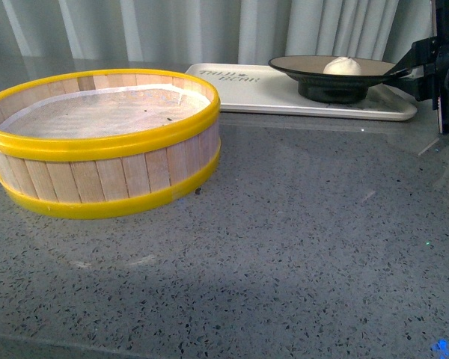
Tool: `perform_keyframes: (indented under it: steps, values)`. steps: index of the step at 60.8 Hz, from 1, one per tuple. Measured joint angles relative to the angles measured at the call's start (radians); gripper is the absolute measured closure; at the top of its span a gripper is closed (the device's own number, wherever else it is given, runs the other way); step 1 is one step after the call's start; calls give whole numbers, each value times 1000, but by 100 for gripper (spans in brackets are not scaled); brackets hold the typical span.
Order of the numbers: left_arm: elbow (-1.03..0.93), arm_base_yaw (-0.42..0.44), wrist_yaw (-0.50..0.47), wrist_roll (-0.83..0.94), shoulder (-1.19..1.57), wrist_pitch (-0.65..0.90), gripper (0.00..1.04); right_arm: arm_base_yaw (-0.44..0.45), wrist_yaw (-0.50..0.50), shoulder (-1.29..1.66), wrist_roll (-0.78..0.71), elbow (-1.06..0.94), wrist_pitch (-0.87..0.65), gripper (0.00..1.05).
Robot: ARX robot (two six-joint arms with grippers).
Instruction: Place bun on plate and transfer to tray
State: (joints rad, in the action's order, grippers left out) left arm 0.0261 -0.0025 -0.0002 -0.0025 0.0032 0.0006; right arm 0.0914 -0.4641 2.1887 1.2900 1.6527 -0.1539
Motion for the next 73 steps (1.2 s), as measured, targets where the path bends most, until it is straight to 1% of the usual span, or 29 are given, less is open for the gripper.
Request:
perform_keyframes:
  steps: [7, 11, 13, 17, 19, 24, 32, 34, 39, 44, 53, 57, 62, 65, 68, 70, 73]
  values:
    - [0, 0, 0, 0, 0, 0, 7, 2, -1, 0, 5, -3, -1, 73]
    - [0, 0, 0, 0, 0, 0, 7, 2, -1, -1, 6, -6, -6, 63]
    - [0, 0, 0, 0, 0, 0, 7, 2, -1, -1, 7, -7, -7, 59]
    - [0, 0, 0, 0, 0, 0, 7, 3, -1, -1, 10, -10, -10, 45]
    - [0, 0, 0, 0, 0, 0, 7, 3, -1, -2, 11, -10, -10, 41]
    - [0, 0, 0, 0, 0, 0, 7, 3, -2, -3, 15, -10, -10, 27]
    - [0, 0, 0, 0, 0, 0, 7, 5, -3, -19, 16, -14, -10, 8]
    - [0, 0, 0, 0, 0, 0, 7, 6, -3, -26, 16, -19, -11, 7]
    - [0, 0, 0, 0, 0, 0, 7, 9, -5, -43, 16, -40, -22, 9]
    - [0, 0, 0, 0, 0, 0, 7, 13, -3, -65, 15, -73, -31, 8]
    - [0, 0, 0, 0, 0, 0, 7, 32, 5, -152, 10, -193, -77, 8]
    - [0, 0, 0, 0, 0, 0, 7, 48, 30, -213, -8, -259, -88, 8]
    - [0, 0, 0, 0, 0, 0, 7, 76, 84, -299, -53, -351, -98, 8]
    - [0, 0, 0, 0, 0, 0, 7, 100, 131, -364, -98, -421, -105, 8]
    - [0, 0, 0, 0, 0, 0, 7, 126, 158, -420, -150, -480, -111, 8]
    - [0, 0, 0, 0, 0, 0, 7, 162, 206, -506, -213, -569, -111, 8]
    - [0, 0, 0, 0, 0, 0, 7, 188, 275, -584, -290, -647, -111, 8]
